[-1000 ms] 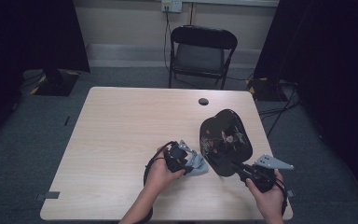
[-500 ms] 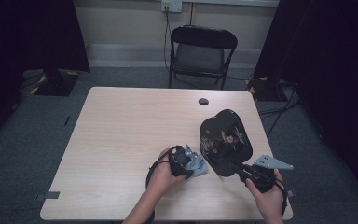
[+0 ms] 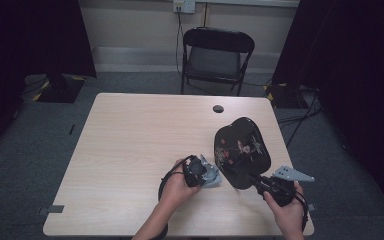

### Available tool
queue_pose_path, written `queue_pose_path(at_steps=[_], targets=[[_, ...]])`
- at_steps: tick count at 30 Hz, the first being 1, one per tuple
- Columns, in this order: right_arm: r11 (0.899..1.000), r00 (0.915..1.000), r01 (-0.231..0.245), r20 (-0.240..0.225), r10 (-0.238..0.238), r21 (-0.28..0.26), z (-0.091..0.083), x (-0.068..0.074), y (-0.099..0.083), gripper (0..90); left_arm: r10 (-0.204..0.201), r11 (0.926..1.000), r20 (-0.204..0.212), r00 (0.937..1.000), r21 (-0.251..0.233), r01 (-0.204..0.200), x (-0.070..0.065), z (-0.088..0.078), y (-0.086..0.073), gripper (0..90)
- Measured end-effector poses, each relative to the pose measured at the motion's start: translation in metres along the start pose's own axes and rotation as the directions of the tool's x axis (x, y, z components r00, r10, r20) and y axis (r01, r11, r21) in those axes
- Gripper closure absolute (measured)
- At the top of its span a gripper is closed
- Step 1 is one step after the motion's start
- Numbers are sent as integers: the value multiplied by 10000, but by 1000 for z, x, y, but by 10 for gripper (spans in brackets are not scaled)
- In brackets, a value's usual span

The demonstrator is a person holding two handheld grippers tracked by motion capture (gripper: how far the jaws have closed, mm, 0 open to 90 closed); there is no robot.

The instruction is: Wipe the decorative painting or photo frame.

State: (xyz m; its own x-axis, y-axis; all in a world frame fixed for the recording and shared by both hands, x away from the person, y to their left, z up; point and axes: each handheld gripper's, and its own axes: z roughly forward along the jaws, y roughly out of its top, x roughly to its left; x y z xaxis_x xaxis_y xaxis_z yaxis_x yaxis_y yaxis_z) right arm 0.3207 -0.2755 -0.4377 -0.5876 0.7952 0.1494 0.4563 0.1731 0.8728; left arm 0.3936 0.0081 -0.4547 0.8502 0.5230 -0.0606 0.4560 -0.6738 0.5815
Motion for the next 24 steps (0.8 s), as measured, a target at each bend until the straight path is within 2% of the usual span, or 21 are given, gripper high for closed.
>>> queue_pose_path(at_steps=[3,6,8,11,14,16,18,22,24], targets=[[10000,10000,-36,-21,36,-14,0,-1,0,786,-361,9955,134,9993,-868,371,6,-21,10,841],[10000,10000,-55,-11,55,-12,1,0,0,786,-484,9845,215,9986,-1679,513,12,-50,26,840],[10000,10000,-65,-18,65,-13,1,-1,1,787,-570,9697,319,9979,-2362,630,15,-69,38,840],[10000,10000,-53,-19,53,-22,1,0,0,787,-612,9481,386,9974,-3100,701,17,-97,56,839],[10000,10000,-46,-21,46,-27,1,0,0,787,-474,9305,188,9987,-3628,510,16,-115,75,839],[10000,10000,-40,-21,40,-14,1,0,0,787,-360,9229,199,9992,-3829,409,13,-119,85,838],[10000,10000,-41,-21,41,-7,1,0,1,787,-254,9223,100,9996,-3855,273,9,-118,95,837],[10000,10000,-15,-43,16,23,1,-1,1,787,-147,9320,-147,9998,-3623,84,6,-104,111,836],[10000,10000,-3,-48,3,-1,1,-2,0,787,-181,9340,-127,9998,-3570,124,6,-95,113,837]])
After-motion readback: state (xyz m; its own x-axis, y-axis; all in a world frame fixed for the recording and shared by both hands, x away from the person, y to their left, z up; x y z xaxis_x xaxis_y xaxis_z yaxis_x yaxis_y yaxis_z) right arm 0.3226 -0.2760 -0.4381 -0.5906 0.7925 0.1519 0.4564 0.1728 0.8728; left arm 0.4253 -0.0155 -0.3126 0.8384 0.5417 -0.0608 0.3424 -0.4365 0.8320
